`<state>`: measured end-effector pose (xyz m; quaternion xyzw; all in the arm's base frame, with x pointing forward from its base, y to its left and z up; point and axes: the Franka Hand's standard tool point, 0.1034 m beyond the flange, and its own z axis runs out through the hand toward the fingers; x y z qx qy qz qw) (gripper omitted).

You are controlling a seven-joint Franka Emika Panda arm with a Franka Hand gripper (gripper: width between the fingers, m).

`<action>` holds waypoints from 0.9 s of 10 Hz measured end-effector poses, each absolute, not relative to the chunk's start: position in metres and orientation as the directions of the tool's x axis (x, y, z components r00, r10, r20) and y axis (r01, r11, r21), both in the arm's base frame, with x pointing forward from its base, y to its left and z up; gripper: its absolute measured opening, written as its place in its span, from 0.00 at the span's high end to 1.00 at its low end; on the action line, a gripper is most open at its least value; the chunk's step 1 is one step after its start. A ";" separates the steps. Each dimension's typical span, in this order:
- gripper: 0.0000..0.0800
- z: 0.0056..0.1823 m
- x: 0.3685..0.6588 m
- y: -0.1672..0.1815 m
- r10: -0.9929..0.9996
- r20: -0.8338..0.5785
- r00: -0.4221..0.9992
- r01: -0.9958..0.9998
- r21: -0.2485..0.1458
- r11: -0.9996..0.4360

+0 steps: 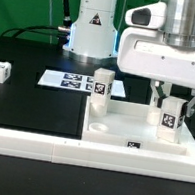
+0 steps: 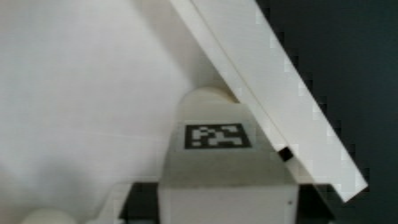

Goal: Assemble square table

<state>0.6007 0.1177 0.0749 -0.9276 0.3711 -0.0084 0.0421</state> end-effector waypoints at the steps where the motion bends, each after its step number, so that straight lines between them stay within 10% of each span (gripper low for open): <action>1: 0.64 0.075 0.601 0.118 -0.769 -0.025 0.639 -0.768 -0.081 -0.635; 9: 0.64 0.075 0.600 0.120 -0.976 -0.069 0.207 -0.977 -0.062 -0.203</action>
Offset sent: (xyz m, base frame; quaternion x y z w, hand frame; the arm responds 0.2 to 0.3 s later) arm -0.0003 -0.0014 0.0016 -0.0225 0.0078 0.2275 0.9735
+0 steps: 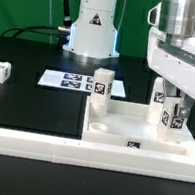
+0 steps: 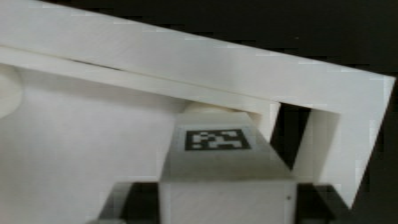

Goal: Assemble square table

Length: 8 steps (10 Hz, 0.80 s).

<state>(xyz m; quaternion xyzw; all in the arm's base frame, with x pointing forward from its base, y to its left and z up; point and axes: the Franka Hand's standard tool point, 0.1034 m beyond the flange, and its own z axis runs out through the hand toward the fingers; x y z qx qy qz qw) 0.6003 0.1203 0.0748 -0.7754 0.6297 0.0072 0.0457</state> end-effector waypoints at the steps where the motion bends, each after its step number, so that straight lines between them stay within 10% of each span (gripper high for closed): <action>1: 0.45 0.075 0.600 0.120 -0.961 -0.065 0.269 -0.962 -0.066 -0.265; 3: 0.21 0.075 0.601 0.119 -0.922 -0.056 0.383 -0.923 -0.073 -0.378; 8: 0.19 0.074 0.601 0.121 -0.597 -0.009 0.802 -0.596 -0.085 -0.799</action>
Offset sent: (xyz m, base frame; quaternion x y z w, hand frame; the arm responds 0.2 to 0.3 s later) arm 0.0033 0.0032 0.0014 -0.0093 -0.0100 -0.2633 0.9646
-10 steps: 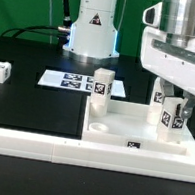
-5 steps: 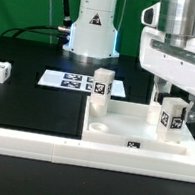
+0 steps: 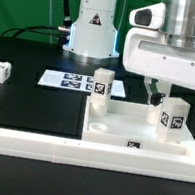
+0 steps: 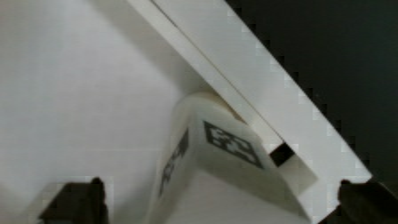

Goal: Assemble square table

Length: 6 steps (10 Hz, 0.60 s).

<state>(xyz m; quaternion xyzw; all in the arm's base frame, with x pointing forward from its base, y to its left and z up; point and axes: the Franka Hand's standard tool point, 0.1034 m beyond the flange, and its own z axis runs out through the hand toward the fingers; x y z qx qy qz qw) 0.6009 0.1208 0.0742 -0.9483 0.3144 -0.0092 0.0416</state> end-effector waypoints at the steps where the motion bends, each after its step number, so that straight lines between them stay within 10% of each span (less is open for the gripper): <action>1: 0.19 0.074 0.601 0.120 -0.533 0.000 0.846 -0.531 -0.085 -0.843; 6: 0.19 0.076 0.603 0.120 -0.121 0.046 0.992 -0.119 -0.036 -0.992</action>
Offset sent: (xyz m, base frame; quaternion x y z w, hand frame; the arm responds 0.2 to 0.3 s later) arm 0.0016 0.0047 -0.0003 -0.0550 0.0250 -0.2552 0.9650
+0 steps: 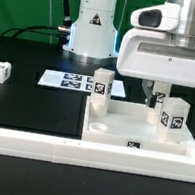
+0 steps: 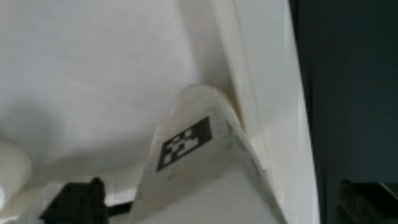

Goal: Assemble square table

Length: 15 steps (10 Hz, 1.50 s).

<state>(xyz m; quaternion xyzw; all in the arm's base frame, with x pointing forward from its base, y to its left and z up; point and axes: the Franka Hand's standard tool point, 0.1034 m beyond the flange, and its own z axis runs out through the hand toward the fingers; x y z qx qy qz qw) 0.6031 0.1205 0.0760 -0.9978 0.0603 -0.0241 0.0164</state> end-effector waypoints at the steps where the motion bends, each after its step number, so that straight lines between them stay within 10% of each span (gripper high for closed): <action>1: 0.19 0.076 0.603 0.120 -0.050 0.050 0.998 -0.048 -0.029 -0.998; 6: 0.19 0.076 0.604 0.118 0.147 0.060 0.987 0.147 -0.003 -0.989; 9: 0.64 0.076 0.604 0.118 0.146 0.060 0.987 0.147 -0.003 -0.989; 15: 0.64 0.076 0.604 0.118 -0.219 0.047 0.975 -0.217 -0.047 -0.975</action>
Offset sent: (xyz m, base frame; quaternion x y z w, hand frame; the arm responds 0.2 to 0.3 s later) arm -0.0032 0.0000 0.0008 0.0008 0.0149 -0.0998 0.9949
